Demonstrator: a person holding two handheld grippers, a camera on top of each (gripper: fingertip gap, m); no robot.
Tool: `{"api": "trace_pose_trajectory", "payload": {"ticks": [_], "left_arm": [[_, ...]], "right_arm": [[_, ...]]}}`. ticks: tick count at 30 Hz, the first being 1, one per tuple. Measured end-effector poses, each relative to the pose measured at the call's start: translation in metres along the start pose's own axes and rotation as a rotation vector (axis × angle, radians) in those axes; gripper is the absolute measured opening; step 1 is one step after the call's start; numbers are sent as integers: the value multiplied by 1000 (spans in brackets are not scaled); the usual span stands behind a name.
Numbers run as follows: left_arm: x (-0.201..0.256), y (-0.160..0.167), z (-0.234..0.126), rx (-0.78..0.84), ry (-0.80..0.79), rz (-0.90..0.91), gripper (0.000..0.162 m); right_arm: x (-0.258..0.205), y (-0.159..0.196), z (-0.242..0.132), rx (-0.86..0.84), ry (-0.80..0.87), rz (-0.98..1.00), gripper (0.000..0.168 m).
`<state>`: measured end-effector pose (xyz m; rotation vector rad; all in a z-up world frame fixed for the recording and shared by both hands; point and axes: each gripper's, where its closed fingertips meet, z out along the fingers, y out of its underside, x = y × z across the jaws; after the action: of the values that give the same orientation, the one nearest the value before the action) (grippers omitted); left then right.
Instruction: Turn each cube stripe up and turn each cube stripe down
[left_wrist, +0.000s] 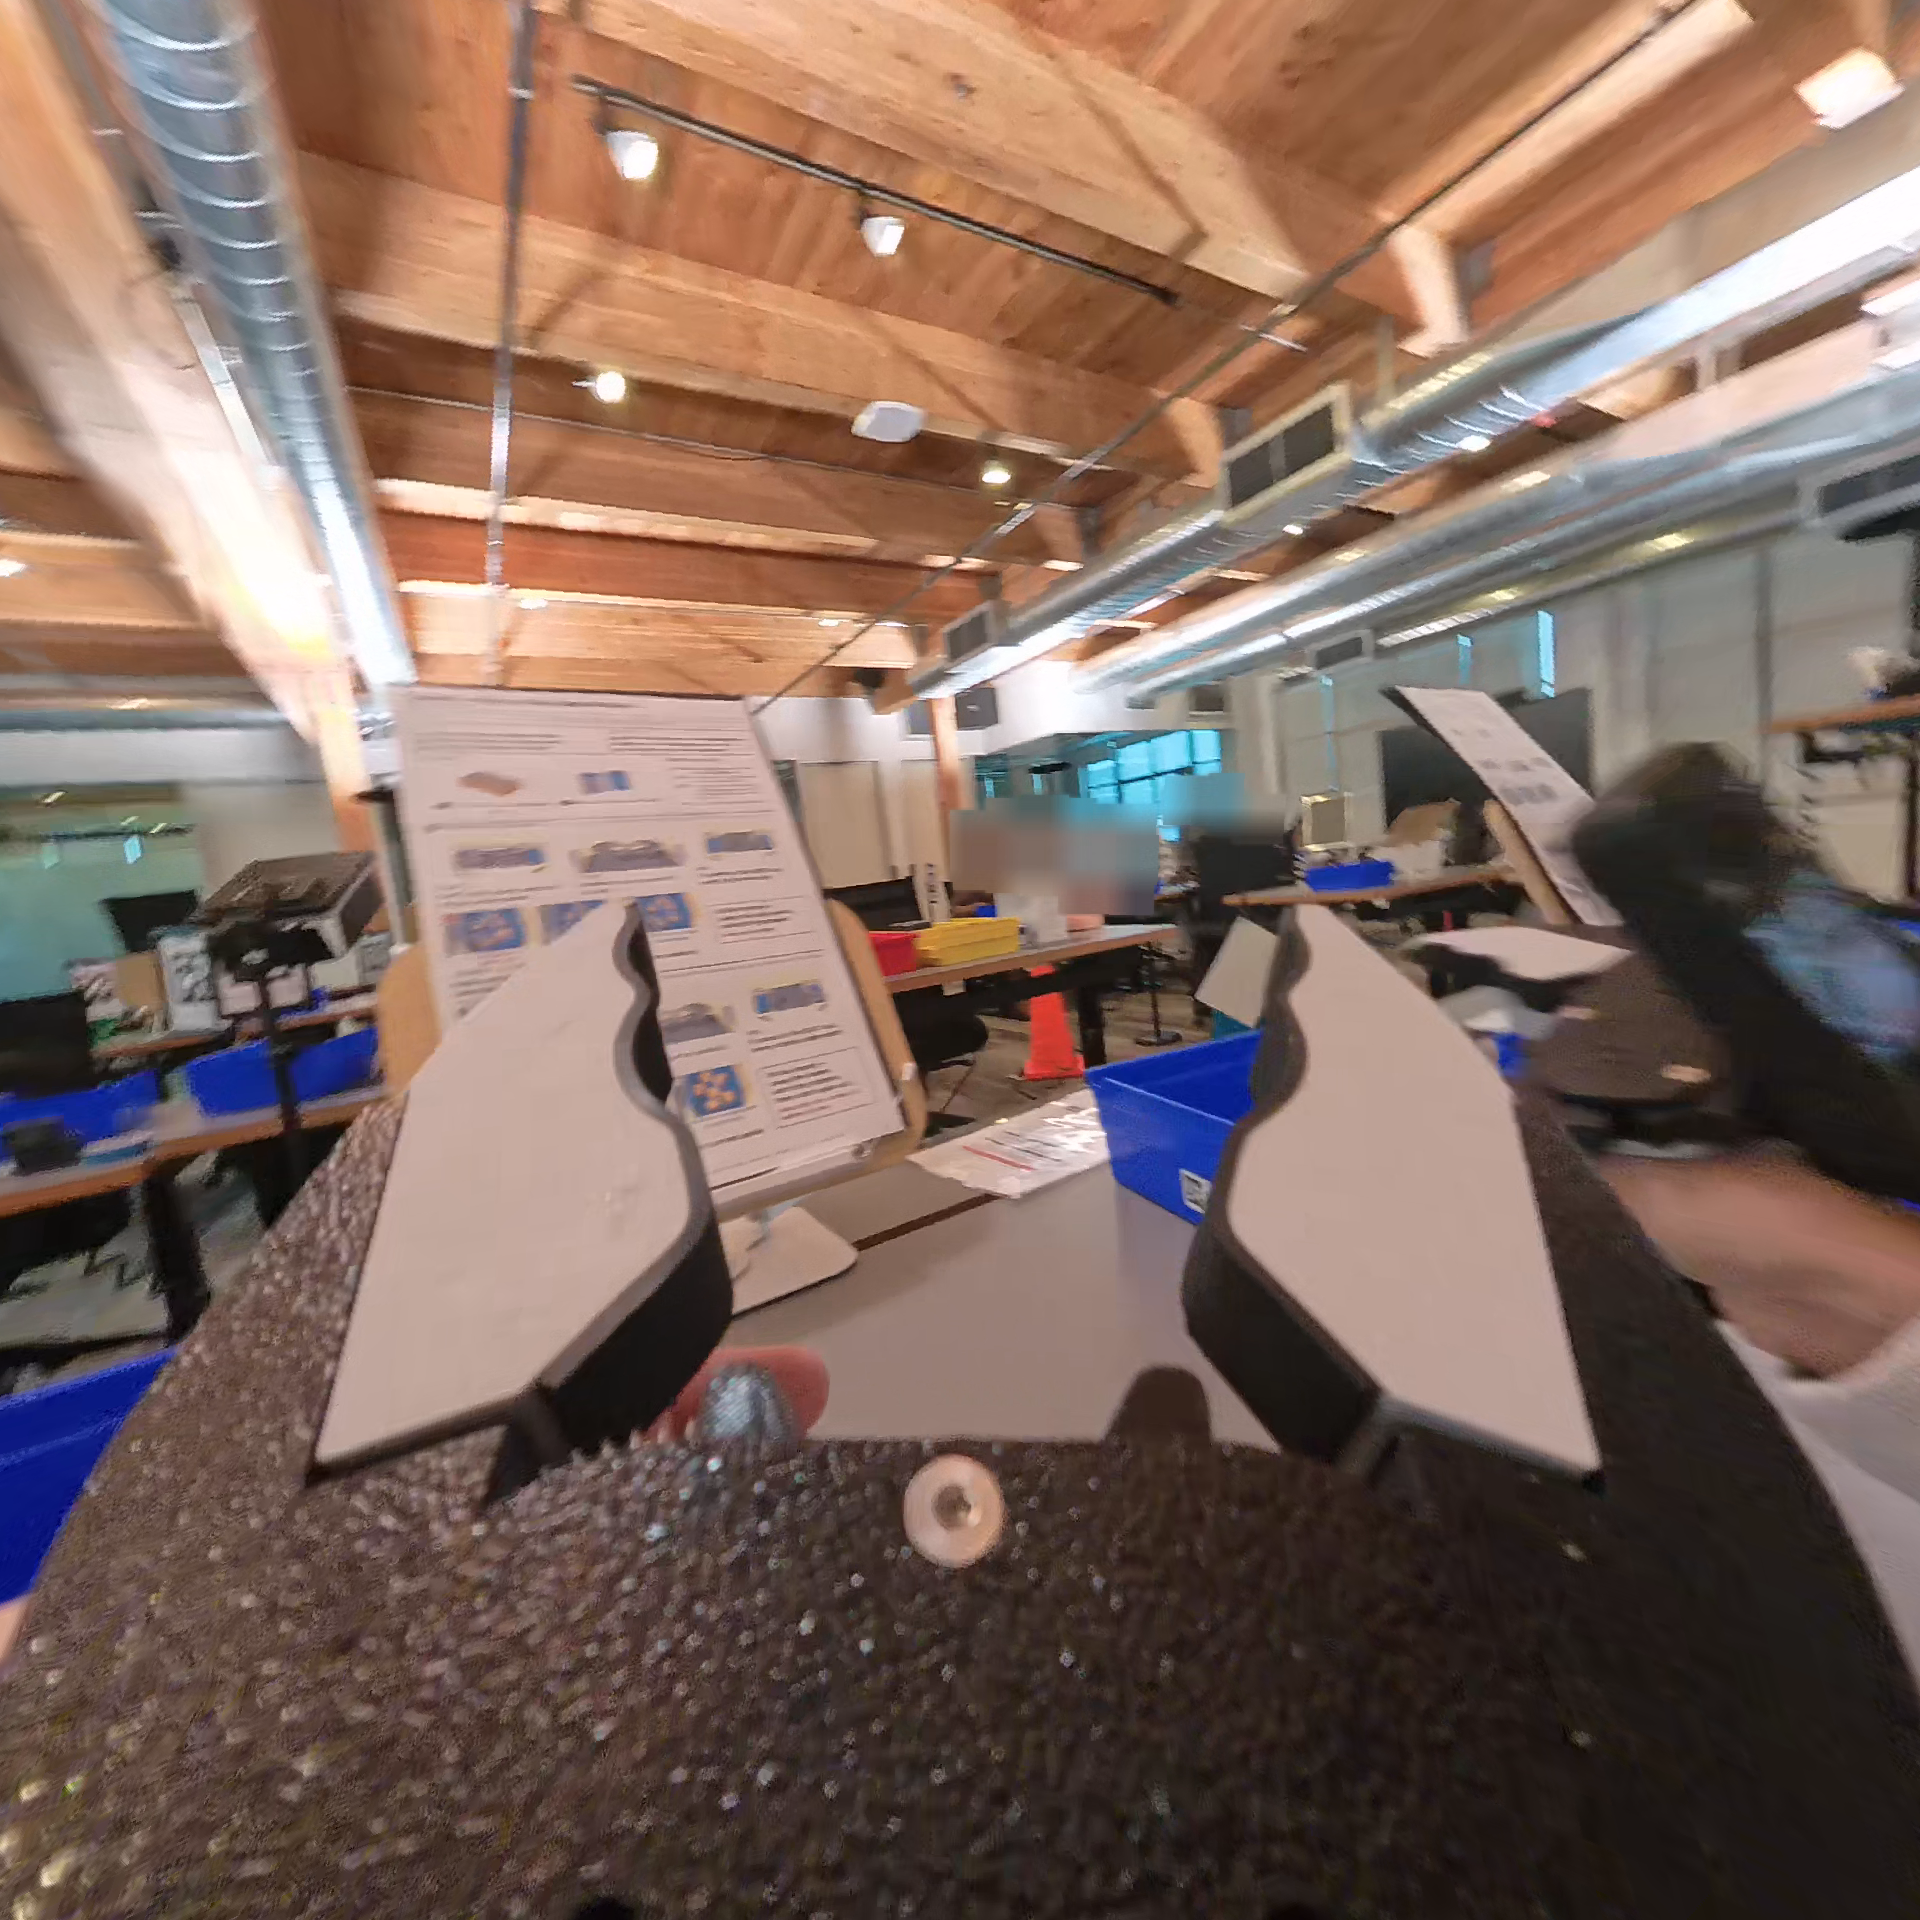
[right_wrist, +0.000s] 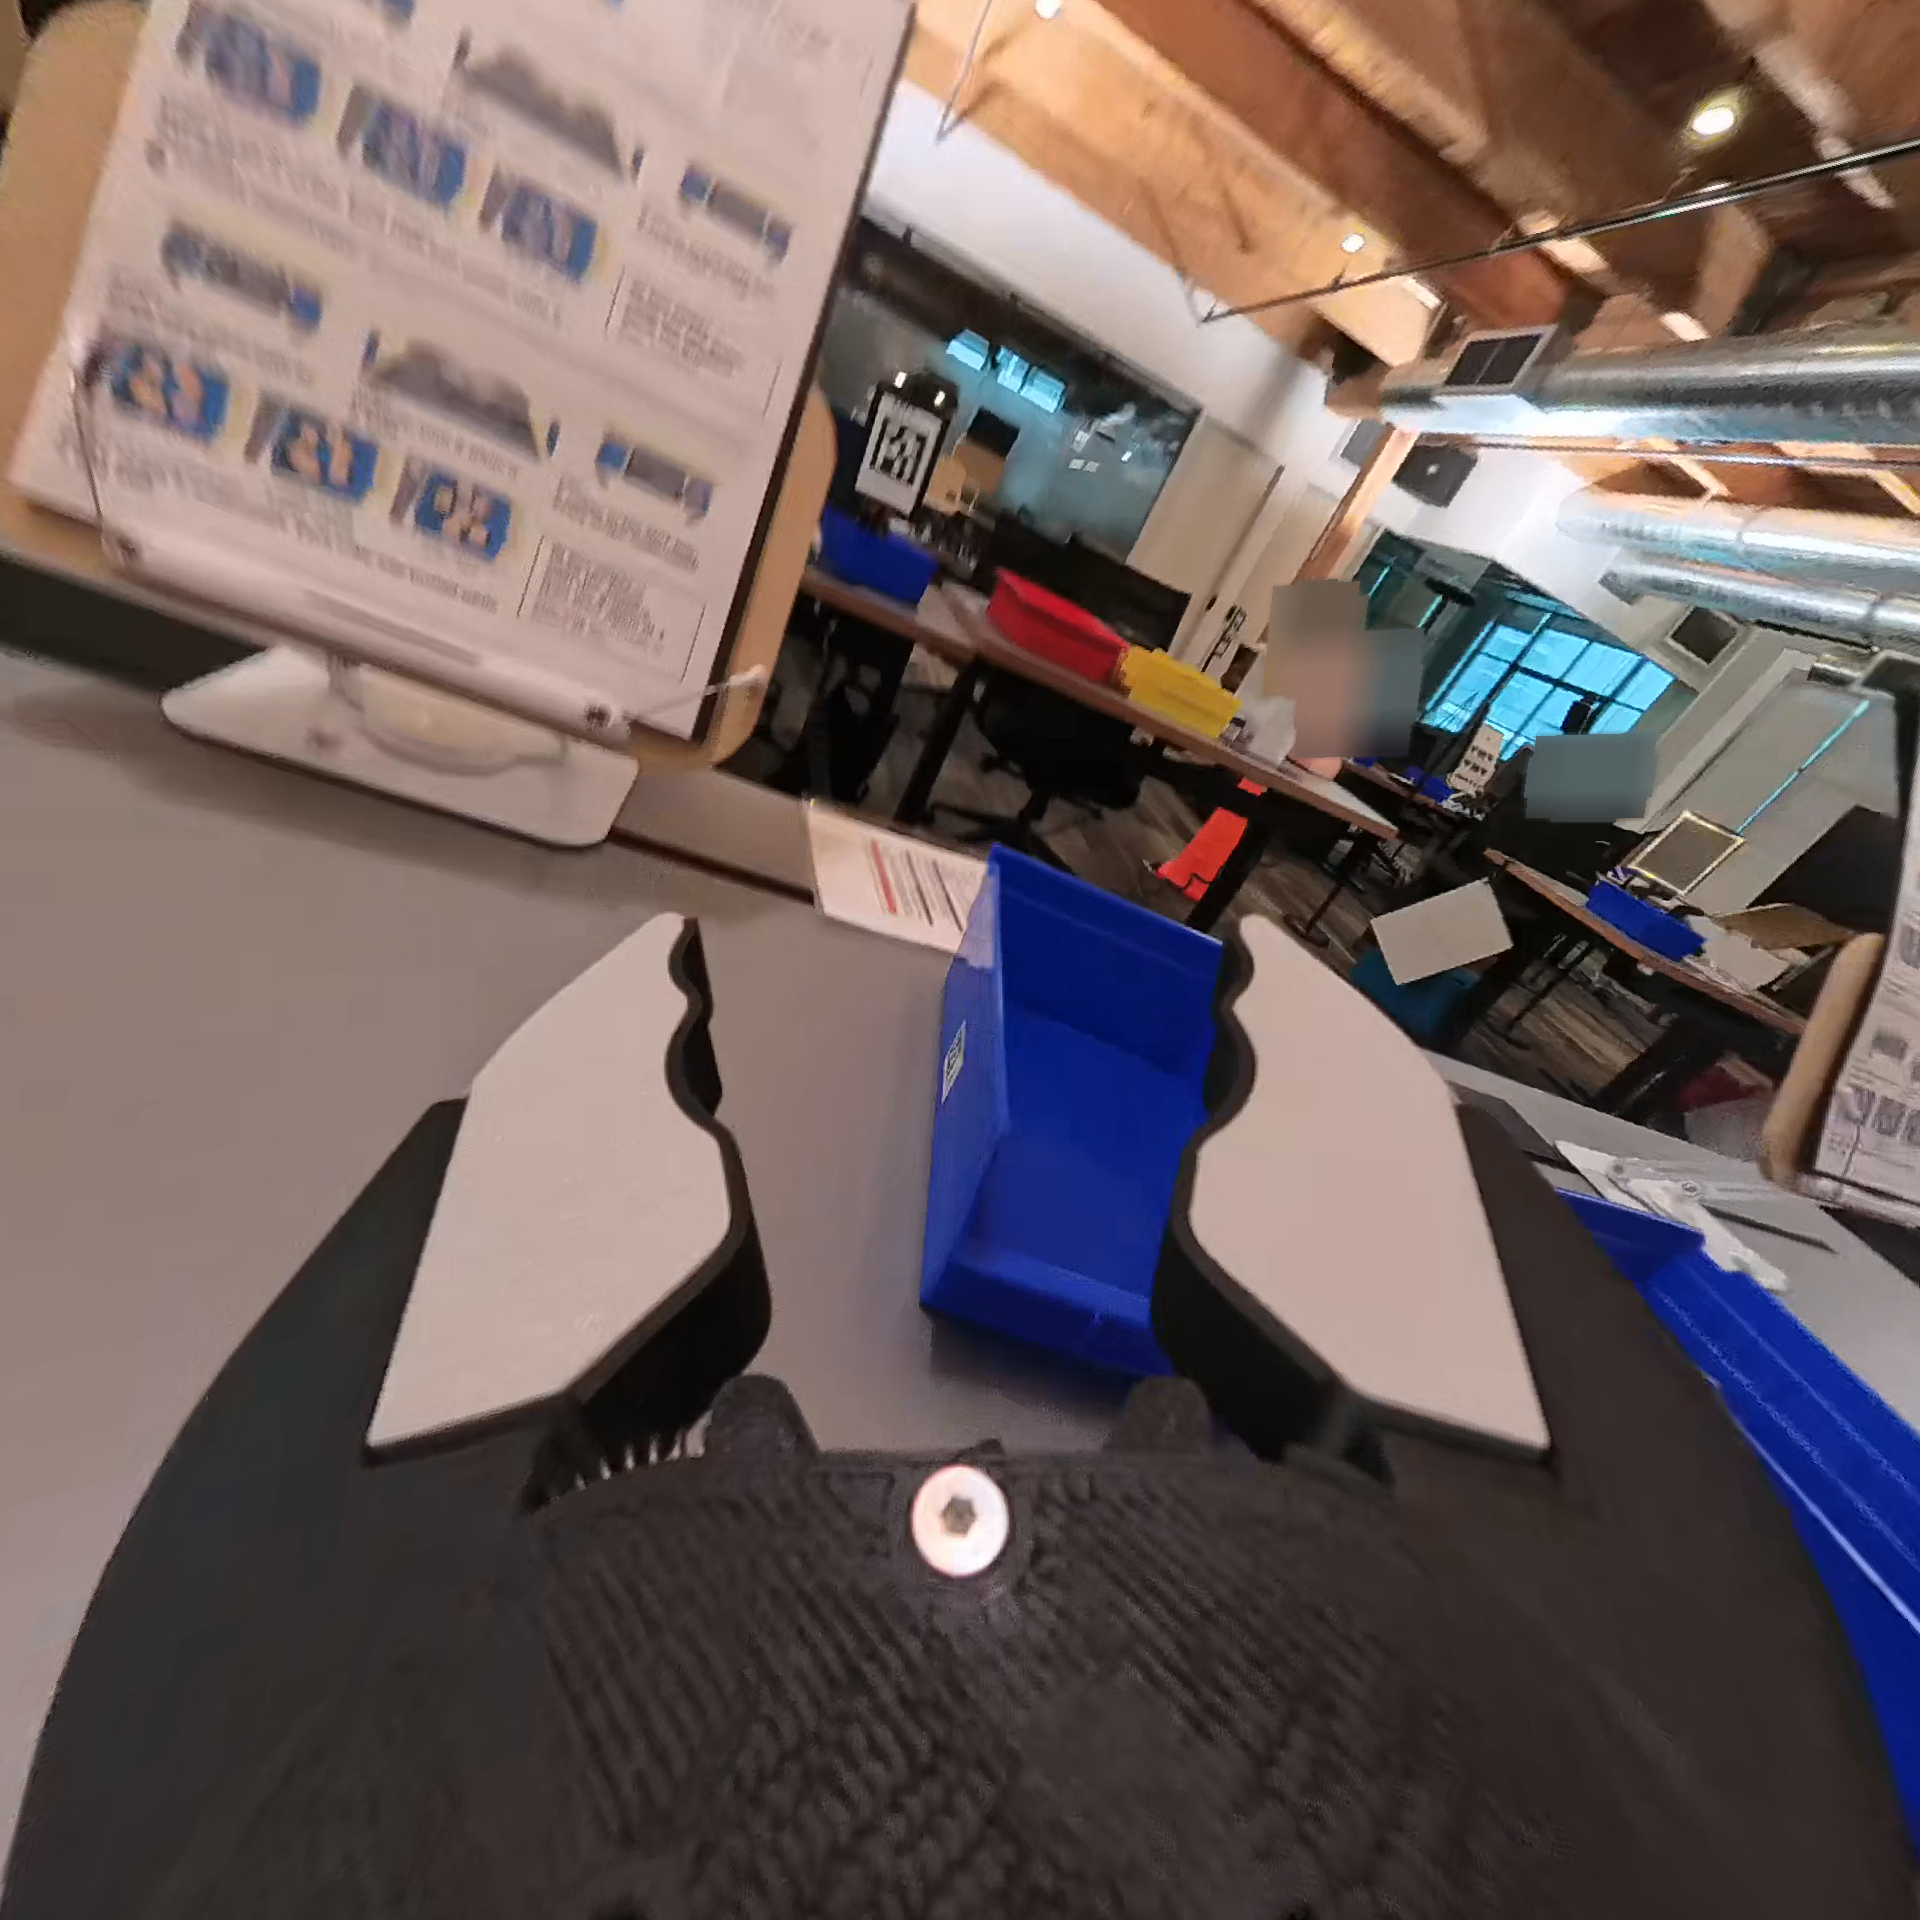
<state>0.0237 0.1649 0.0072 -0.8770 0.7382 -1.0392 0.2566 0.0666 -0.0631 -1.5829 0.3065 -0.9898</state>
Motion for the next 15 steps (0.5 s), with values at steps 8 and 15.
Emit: {"api": "trace_pose_trajectory", "payload": {"ticks": [8, 15], "left_arm": [[106, -6, 5, 52, 312, 138, 93], [172, 15, 1, 50, 470, 377, 122]], "right_arm": [[-58, 18, 30, -130, -75, -332, 94], [-99, 33, 35, -223, -169, -461, 93]]}}
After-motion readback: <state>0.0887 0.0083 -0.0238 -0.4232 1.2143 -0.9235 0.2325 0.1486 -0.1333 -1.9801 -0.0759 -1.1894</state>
